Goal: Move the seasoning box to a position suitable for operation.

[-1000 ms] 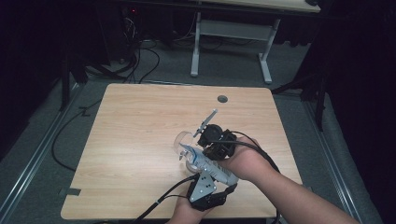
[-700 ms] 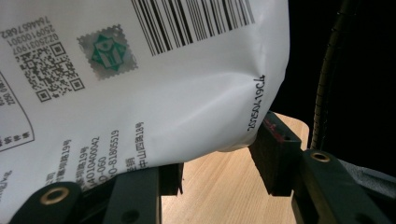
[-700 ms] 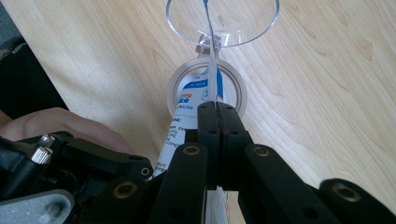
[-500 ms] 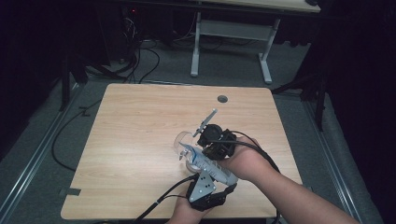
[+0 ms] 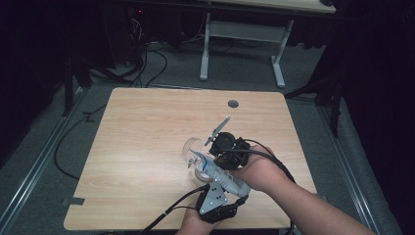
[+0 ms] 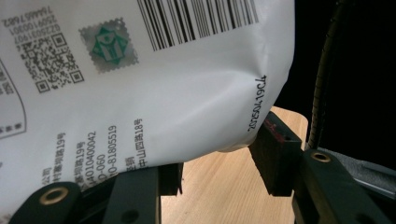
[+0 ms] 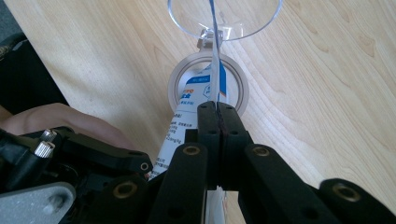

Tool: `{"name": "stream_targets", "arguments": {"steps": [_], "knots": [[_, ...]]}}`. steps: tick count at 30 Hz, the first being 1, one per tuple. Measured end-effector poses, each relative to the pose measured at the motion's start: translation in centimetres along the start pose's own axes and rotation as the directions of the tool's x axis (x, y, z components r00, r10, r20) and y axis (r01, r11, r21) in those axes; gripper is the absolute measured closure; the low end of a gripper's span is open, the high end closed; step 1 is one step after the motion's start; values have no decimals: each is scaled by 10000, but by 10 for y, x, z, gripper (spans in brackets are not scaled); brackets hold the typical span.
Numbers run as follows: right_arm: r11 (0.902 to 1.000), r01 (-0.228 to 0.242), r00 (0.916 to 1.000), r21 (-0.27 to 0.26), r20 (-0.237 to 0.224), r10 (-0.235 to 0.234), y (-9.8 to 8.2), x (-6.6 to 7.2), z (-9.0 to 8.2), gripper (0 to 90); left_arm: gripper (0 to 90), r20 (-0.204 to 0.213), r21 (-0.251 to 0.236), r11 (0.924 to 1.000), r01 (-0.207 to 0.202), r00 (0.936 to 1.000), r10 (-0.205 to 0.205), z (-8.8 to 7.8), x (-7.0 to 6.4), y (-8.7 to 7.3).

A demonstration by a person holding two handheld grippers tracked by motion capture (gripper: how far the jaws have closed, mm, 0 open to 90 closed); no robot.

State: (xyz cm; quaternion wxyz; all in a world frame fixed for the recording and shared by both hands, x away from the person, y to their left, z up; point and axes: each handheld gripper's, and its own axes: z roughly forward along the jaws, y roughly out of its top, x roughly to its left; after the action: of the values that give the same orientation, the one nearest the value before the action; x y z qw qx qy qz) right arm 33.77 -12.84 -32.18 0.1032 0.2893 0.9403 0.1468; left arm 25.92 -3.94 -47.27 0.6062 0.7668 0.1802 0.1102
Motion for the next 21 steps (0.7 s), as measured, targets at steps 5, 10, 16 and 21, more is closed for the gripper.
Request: {"name": "stream_targets", "arguments": {"steps": [5, 10, 16, 21], "knots": [[10000, -54, 9999, 64, -101, 54, -3, 0, 0, 899, 575, 22, 102, 9999, -93, 10000, 93, 0, -2, -3], [9998, -185, 9997, 114, -163, 187, -4, 1, 0, 899, 576, 13, 149, 9998, -138, 9999, 138, 0, -1, -6], [9990, -307, 9994, 320, -126, 311, -5, 1, 0, 899, 577, 46, 249, 9995, -218, 9998, 217, 0, -2, -9], [9985, -344, 9993, 422, -160, 351, -7, 0, 1, 900, 578, 45, 276, 9993, -233, 9997, 232, 1, -3, -12]]}}
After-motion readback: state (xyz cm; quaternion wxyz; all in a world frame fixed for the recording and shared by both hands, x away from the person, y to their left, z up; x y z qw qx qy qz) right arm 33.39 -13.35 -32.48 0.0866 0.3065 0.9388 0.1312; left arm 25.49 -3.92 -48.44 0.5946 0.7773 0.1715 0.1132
